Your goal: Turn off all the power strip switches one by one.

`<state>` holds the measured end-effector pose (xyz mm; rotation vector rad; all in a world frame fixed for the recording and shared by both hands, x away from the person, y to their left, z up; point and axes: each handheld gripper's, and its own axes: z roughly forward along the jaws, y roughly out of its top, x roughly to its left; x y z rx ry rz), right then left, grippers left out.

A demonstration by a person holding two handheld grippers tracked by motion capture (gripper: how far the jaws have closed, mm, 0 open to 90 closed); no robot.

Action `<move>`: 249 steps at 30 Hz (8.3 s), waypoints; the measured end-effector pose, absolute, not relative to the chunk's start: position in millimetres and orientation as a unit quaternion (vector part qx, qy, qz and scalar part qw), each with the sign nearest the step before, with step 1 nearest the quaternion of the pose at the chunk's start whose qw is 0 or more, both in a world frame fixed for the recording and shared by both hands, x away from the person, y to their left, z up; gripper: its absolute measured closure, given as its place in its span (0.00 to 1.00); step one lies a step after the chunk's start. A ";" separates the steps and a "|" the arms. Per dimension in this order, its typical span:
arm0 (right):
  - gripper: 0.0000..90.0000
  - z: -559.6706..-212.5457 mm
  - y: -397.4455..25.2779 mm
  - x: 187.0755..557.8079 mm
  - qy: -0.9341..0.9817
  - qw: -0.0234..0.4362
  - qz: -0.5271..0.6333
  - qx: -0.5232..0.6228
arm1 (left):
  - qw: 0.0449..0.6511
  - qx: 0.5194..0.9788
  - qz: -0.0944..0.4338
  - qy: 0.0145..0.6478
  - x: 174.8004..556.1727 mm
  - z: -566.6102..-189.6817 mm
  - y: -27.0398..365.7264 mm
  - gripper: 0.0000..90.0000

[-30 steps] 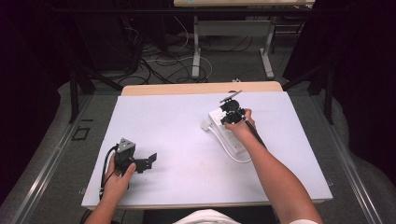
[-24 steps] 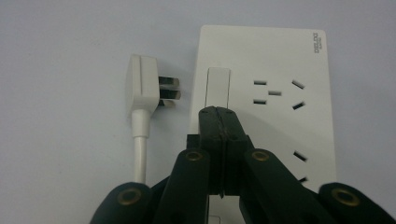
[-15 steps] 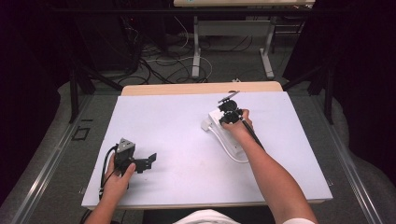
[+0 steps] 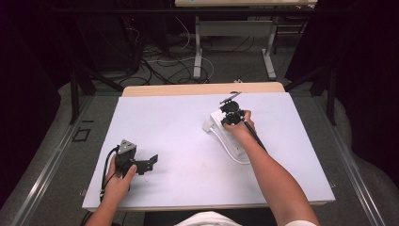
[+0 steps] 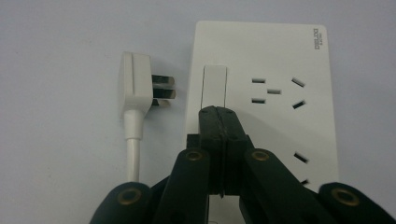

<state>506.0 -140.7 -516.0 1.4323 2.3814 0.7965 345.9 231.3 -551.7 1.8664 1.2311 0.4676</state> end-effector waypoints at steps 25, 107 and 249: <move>1.00 -517.4 -138.3 505.7 0.819 0.127 0.260 0.495 | 0.417 0.744 0.185 0.489 345.5 -551.7 230.0 0.01; 1.00 -513.0 -117.4 540.5 0.815 0.130 0.257 0.503 | 0.421 0.741 0.179 0.491 346.6 -552.5 229.4 0.01; 0.00 -512.7 -276.3 349.7 0.751 0.208 0.353 0.518 | 0.418 0.740 0.187 0.493 343.6 -551.6 228.8 0.01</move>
